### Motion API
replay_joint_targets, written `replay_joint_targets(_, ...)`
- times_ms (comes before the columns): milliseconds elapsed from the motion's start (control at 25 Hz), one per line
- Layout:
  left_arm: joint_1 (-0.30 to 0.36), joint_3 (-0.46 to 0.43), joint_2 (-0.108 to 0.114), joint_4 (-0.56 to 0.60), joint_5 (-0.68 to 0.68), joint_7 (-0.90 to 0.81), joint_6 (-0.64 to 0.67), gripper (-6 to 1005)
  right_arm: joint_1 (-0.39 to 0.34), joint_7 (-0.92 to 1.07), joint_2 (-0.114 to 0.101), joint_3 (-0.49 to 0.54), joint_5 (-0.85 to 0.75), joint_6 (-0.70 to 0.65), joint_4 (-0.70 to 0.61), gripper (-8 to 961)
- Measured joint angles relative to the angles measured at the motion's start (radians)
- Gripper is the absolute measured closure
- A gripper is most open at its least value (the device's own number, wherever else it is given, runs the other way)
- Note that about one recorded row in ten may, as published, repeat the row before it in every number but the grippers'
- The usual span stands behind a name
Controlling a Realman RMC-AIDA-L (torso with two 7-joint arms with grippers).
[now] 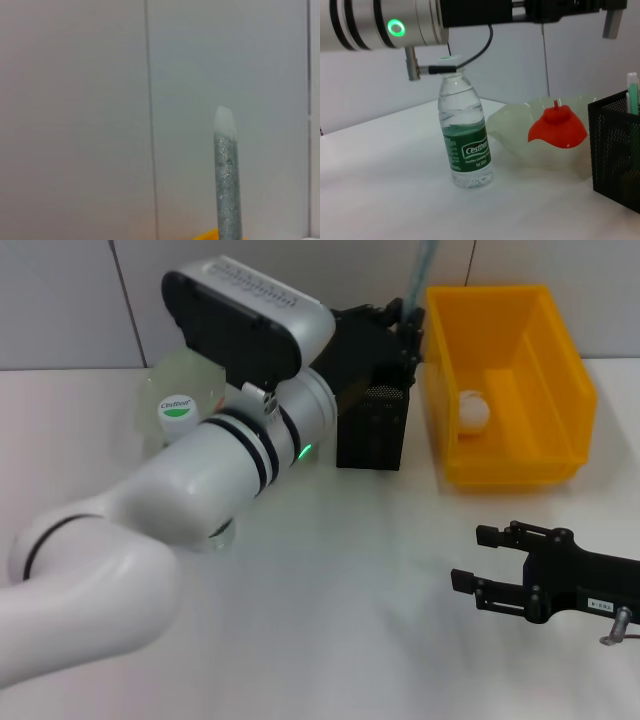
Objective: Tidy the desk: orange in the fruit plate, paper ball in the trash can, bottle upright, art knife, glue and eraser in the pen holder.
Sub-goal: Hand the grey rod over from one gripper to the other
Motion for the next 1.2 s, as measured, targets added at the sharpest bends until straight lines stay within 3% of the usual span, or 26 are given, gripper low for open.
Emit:
replay_joint_targets(80,0.001,-0.038,0.008,0.071,0.004,0.008,0.11,830,0.0,0.0,0.0,0.0,0.0,0.0,-0.001,212)
replay_joint_targets(200,-0.003,-0.064,0.009,0.108,0.004,0.017,0.175,829,0.0,-0.001,0.0,0.0,0.0,0.0,-0.003,212)
replay_joint_targets(280,-0.012,-0.137,0.003,0.165,0.003,0.049,0.3,829,0.0,-0.003,0.001,0.0,0.0,0.0,-0.005,212)
replay_joint_targets(680,-0.017,-0.262,-0.003,0.212,-0.017,0.103,0.409,830,-0.009,-0.011,0.003,-0.006,0.0,0.0,-0.007,212)
replay_joint_targets(800,-0.037,-0.357,-0.002,0.215,-0.109,0.191,0.504,830,-0.009,-0.011,0.003,-0.008,0.0,0.0,-0.008,212)
replay_joint_targets(920,-0.04,-0.378,-0.002,0.211,-0.158,0.244,0.53,829,-0.011,-0.011,0.003,-0.006,0.0,-0.006,-0.009,212)
replay_joint_targets(960,-0.037,-0.439,-0.006,0.199,-0.337,0.452,0.604,829,-0.013,-0.011,0.003,-0.005,0.0,-0.008,-0.009,212)
replay_joint_targets(1000,-0.025,-0.465,-0.009,0.193,-0.431,0.566,0.631,829,-0.013,-0.011,0.003,-0.003,0.0,-0.009,-0.009,212)
replay_joint_targets(1040,-0.025,-0.465,-0.009,0.193,-0.431,0.566,0.631,829,-0.013,-0.012,0.003,-0.002,0.0,-0.01,-0.009,212)
replay_joint_targets(1120,0.02,-0.51,-0.013,0.176,-0.69,0.861,0.694,829,-0.014,-0.012,0.003,-0.002,0.0,-0.012,-0.009,212)
replay_joint_targets(1200,0.037,-0.517,-0.013,0.171,-0.758,0.943,0.719,829,-0.016,-0.012,0.003,0.0,0.0,-0.018,-0.008,213)
